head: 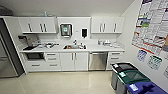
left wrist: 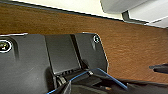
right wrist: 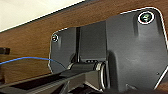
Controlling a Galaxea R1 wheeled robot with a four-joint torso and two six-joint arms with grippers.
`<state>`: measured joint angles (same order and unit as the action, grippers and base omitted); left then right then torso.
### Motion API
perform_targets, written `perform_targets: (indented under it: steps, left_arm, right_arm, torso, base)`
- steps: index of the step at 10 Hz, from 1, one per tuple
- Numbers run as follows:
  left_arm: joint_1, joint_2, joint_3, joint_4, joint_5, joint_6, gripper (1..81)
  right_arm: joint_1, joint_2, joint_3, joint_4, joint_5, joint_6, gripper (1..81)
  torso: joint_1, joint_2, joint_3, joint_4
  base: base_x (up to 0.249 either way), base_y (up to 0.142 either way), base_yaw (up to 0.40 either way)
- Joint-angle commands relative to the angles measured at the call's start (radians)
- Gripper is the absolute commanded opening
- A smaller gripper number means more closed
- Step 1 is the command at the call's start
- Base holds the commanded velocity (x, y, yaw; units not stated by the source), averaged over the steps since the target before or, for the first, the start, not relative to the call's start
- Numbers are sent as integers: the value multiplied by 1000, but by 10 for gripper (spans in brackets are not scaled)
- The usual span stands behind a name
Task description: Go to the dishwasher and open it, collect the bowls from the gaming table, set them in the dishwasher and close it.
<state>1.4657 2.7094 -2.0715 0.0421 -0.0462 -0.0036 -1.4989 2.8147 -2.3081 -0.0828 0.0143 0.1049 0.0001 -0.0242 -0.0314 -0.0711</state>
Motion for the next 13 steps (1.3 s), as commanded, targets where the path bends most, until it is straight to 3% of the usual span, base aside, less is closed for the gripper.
perform_targets:
  steps: [1, 13]
  left_arm:
    - [-52, -14, 27, 13, 51, 4, 811]
    - [-51, -14, 27, 13, 51, 4, 811]
  right_arm:
    - [50, -8, 12, -2, -51, 1, 811]
    - [48, -5, 9, -2, -51, 1, 811]
  torso:
    - [0, 0, 0, 0]
    - [0, 0, 0, 0]
  base:
    - [138, 0, 0]
    - [154, 0, 0]
